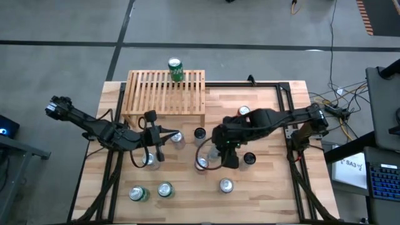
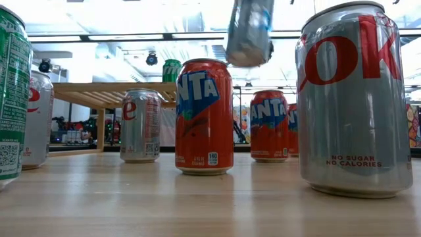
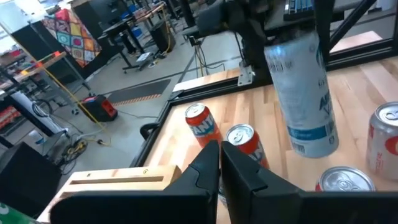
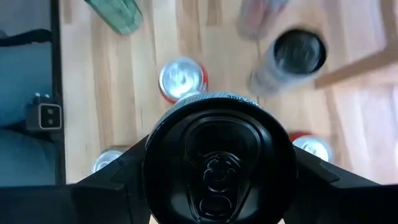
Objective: Place canned beverage on shelf
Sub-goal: Put the bottom left white/blue soda can on the shelf
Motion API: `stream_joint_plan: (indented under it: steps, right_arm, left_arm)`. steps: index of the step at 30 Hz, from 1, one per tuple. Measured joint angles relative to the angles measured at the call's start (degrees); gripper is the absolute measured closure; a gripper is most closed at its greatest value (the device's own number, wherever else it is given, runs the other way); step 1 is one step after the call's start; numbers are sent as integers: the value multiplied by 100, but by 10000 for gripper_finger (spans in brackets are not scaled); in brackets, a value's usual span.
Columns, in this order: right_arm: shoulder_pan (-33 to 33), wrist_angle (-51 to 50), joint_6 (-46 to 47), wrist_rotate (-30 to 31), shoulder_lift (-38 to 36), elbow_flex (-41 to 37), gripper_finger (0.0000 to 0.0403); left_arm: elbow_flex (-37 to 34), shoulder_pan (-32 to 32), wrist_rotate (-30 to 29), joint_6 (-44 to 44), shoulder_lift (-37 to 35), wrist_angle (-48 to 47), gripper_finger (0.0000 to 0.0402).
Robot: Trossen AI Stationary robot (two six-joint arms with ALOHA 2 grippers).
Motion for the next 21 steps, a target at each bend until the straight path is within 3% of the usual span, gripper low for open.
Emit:
stream_joint_plan:
  steps: [12, 21]
  right_arm:
    - [-452, -612, -945, 42, 994, 2045, 167]
    - [-1006, -122, -1424, 94, 1136, 2065, 167]
  left_arm:
    - [-136, -4, 5, 39, -389, -104, 401]
    - [-264, -9, 2, 70, -709, -92, 401]
